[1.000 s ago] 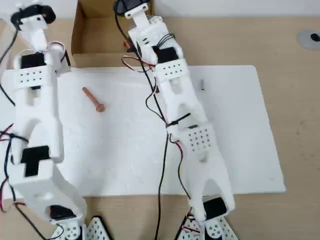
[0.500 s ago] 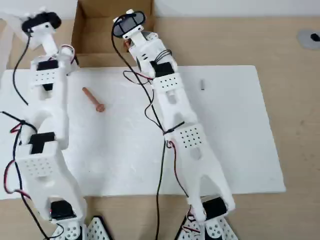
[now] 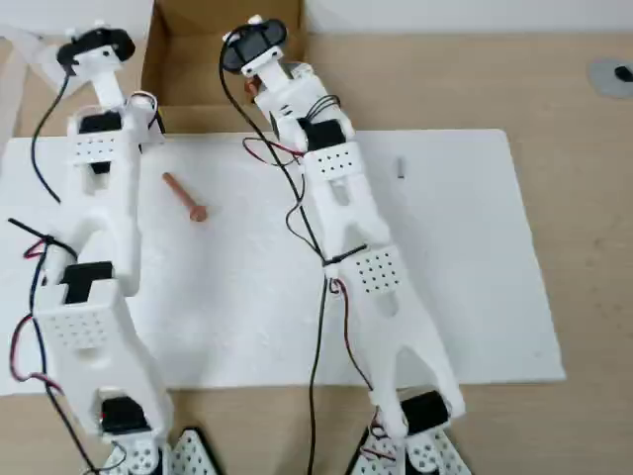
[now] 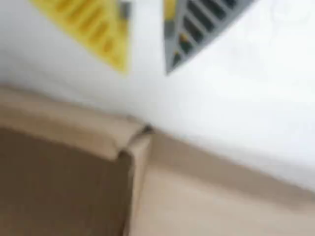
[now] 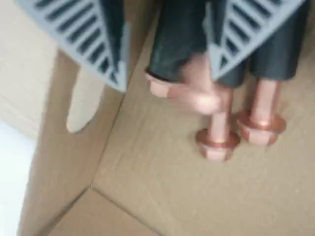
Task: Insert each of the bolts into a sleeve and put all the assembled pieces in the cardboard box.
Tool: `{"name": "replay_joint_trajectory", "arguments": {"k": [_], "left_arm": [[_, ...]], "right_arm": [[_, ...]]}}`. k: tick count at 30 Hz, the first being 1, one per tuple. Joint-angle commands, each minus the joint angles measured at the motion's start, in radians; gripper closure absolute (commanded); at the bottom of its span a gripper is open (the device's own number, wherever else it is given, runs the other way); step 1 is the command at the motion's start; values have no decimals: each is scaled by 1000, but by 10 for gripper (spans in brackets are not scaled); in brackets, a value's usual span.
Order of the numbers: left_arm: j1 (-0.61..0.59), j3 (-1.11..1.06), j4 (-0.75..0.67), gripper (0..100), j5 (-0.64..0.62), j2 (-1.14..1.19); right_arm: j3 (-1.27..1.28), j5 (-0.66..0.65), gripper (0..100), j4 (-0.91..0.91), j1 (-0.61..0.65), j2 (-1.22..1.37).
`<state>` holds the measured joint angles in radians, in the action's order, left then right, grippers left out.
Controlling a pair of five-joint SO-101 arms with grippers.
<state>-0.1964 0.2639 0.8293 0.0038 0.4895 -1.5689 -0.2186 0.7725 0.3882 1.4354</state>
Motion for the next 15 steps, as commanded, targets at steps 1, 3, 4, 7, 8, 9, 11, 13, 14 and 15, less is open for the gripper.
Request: {"name": "replay_joint_trajectory", "arguments": {"k": [1, 3, 4, 7, 8, 9, 11, 13, 14, 15], "left_arm": [[9, 100, 86, 893, 2, -54], [9, 120, 124, 891, 3, -58], [9, 137, 152, 891, 3, -59], [8, 221, 279, 894, 28, -59], [9, 255, 334, 898, 37, -59], [11, 290, 390, 919, 40, -59], [12, 376, 486, 1000, 41, -59], [11, 465, 565, 984, 40, -59], [9, 512, 603, 991, 40, -59], [11, 560, 643, 988, 40, -59]], "right_arm": [[-90, -3, 853, 43, -10, -62], [-97, -3, 853, 60, -10, -73], [-97, -3, 853, 71, -10, -84], [-97, -3, 853, 118, -13, -124], [-97, -3, 855, 137, -13, -142], [-97, -3, 857, 150, -12, -163], [-97, -3, 857, 180, -8, -214], [-97, -2, 858, 232, 4, -265], [-97, -2, 866, 275, 13, -295], [-97, -2, 882, 330, 25, -329]]}}
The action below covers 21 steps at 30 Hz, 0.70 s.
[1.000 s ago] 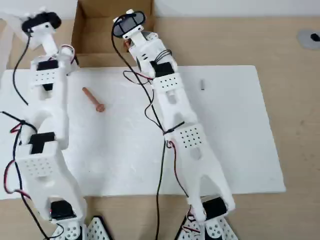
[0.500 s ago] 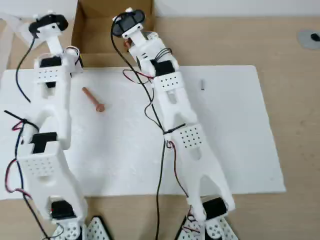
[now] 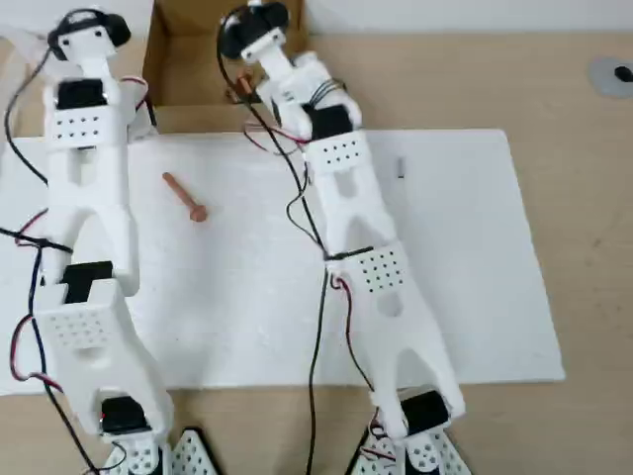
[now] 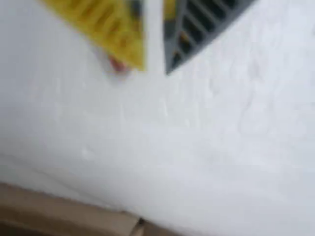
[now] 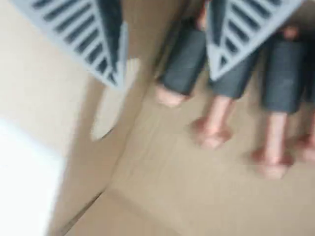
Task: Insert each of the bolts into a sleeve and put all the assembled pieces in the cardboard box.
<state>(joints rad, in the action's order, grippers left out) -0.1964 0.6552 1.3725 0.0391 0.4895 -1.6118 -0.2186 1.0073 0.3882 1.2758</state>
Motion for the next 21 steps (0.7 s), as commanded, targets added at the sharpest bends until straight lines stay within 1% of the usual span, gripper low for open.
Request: {"name": "replay_joint_trajectory", "arguments": {"k": [1, 4, 7, 11, 13, 15, 17, 19, 21], "left_arm": [[14, 215, 144, 988, 9, -59], [17, 374, 269, 988, 9, -59], [15, 520, 373, 988, 11, -59], [5, 535, 385, 991, 9, -88], [-2, 493, 387, 998, 9, -156], [11, 394, 387, 998, 34, -242], [40, 264, 387, 998, 92, -338], [58, 129, 385, 998, 129, -438], [61, -8, 385, 998, 157, -535]], "right_arm": [[-54, -2, 905, 161, 38, -206], [-54, -6, 991, 353, 67, -326], [-54, -2, 984, 489, 77, -423], [-54, 3, 989, 671, 77, -536], [-54, 35, 989, 773, 71, -595], [-30, 60, 989, 783, 42, -651], [16, 72, 989, 783, 12, -728], [127, 75, 989, 783, -7, -816], [317, 77, 989, 783, -18, -914]]}}
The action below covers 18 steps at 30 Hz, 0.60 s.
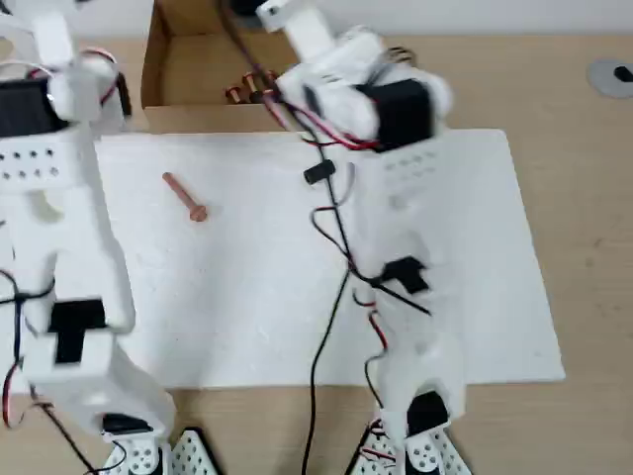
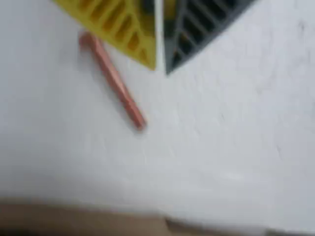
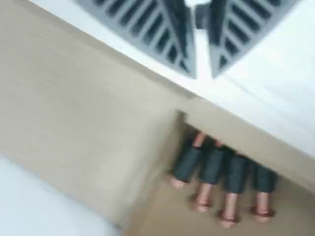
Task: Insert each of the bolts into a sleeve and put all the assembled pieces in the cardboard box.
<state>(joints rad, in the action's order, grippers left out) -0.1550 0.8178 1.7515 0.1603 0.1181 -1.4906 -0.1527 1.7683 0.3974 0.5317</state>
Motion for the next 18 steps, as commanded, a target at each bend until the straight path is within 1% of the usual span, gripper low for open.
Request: {"name": "replay_joint_trajectory", "arguments": {"k": [1, 5, 7, 8, 10, 12, 13, 15, 16, 18], "left_arm": [[20, -238, 6, 998, 48, -202], [14, -506, 2, 997, 55, -329], [14, -611, 2, 997, 68, -361], [15, -652, 0, 996, 97, -369], [15, -715, -5, 977, 203, -366], [15, -755, -43, 945, 313, -361], [14, -766, -74, 924, 345, -360], [-3, -781, -147, 879, 321, -357], [-5, -793, -187, 857, 275, -352], [-11, -824, -269, 836, 143, -325]], "right_arm": [[297, 11, 989, 21, -27, -229], [694, 9, 989, 14, -25, -481], [840, 3, 989, 2, -30, -575], [892, 3, 989, -8, -31, -611], [967, -6, 989, -28, -56, -673], [1006, -78, 989, -41, -88, -710], [1024, -117, 989, -37, -107, -719], [1059, -141, 989, -29, -130, -722], [1079, -141, 989, -18, -139, -722], [1115, -141, 989, -5, -151, -722]]}}
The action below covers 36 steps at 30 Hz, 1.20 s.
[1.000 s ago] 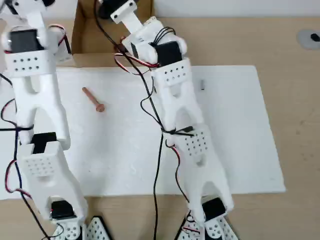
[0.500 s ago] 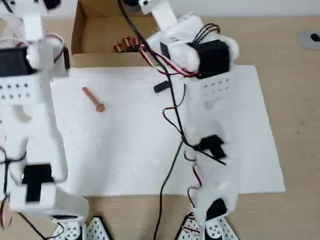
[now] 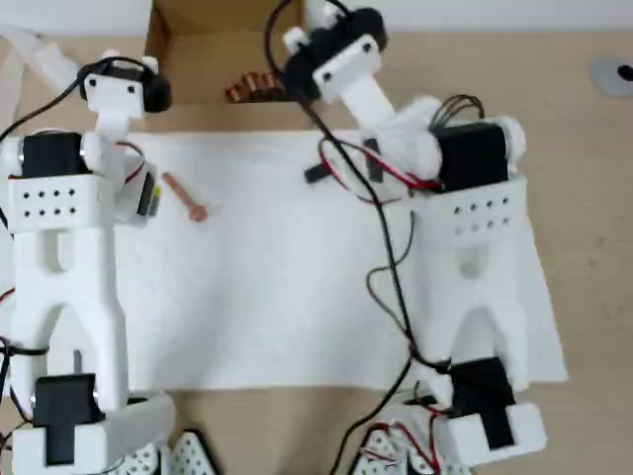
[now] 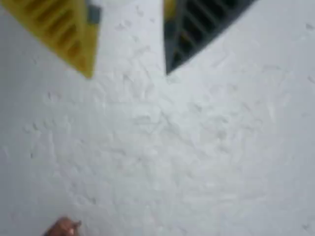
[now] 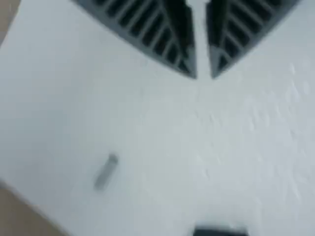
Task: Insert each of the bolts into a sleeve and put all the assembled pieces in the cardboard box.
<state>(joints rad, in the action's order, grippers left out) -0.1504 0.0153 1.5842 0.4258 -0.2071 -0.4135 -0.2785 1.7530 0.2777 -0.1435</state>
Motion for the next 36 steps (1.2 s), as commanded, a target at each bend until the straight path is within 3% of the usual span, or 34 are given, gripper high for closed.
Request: {"name": "replay_joint_trajectory", "arguments": {"k": [1, 6, 19, 26, 36], "left_arm": [[-18, -38, -138, 839, -198, 22], [-21, -74, -198, 863, -437, 188], [-23, 173, -236, 864, -457, 588], [-20, 305, -143, 862, -582, 588], [21, 316, -166, 864, -795, 618]], "right_arm": [[54, -14, 989, 15, -38, -50], [107, -14, 989, 15, -68, -54], [153, -14, 989, 23, -70, -54], [154, -17, 989, 25, -70, -47], [154, -15, 989, 25, -65, -47]]}}
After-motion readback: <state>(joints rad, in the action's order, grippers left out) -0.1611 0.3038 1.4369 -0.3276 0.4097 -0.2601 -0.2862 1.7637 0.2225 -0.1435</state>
